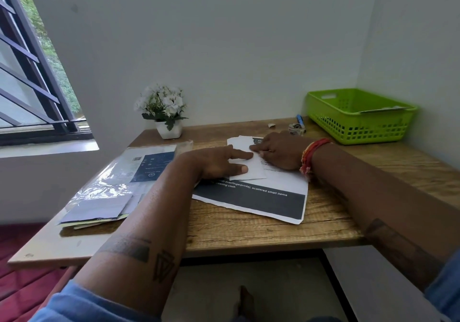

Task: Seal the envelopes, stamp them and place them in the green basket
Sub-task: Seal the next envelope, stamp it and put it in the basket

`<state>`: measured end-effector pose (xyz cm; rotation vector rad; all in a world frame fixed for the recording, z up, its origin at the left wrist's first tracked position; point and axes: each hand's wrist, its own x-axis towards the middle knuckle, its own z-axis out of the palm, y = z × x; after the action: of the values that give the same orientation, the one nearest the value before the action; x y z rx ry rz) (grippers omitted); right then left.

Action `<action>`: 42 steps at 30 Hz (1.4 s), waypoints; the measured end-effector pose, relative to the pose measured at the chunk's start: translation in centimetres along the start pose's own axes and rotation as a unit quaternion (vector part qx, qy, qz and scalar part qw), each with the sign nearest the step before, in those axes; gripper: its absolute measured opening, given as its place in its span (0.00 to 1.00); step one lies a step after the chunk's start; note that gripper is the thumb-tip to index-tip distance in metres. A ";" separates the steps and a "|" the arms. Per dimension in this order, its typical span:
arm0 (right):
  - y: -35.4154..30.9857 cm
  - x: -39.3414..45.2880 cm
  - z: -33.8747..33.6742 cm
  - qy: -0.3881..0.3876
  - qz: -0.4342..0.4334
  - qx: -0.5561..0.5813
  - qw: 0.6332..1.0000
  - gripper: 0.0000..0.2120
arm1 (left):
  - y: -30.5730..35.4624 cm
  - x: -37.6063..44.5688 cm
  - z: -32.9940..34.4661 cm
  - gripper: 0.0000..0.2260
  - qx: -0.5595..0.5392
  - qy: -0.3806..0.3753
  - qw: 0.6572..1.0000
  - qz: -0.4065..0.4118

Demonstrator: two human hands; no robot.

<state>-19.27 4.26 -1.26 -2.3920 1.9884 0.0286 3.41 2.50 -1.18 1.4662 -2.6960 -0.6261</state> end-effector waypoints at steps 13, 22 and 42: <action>-2.2 3.0 -1.5 0.027 0.076 -0.015 0.997 0.22 | 0.2 0.0 0.0 0.24 -0.012 -0.009 1.000 0.000; -2.2 3.4 -0.3 0.098 0.093 0.009 0.991 0.24 | 0.4 0.0 0.0 0.24 -0.037 -0.008 0.999 -0.012; -3.1 1.9 -3.3 0.095 0.191 0.331 0.919 0.16 | 2.9 0.0 1.2 0.36 -0.021 0.086 0.995 -0.052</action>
<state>-15.88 2.87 2.03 -1.6178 2.0590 -0.7617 0.83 4.29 -1.23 1.5791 -2.4765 -0.5286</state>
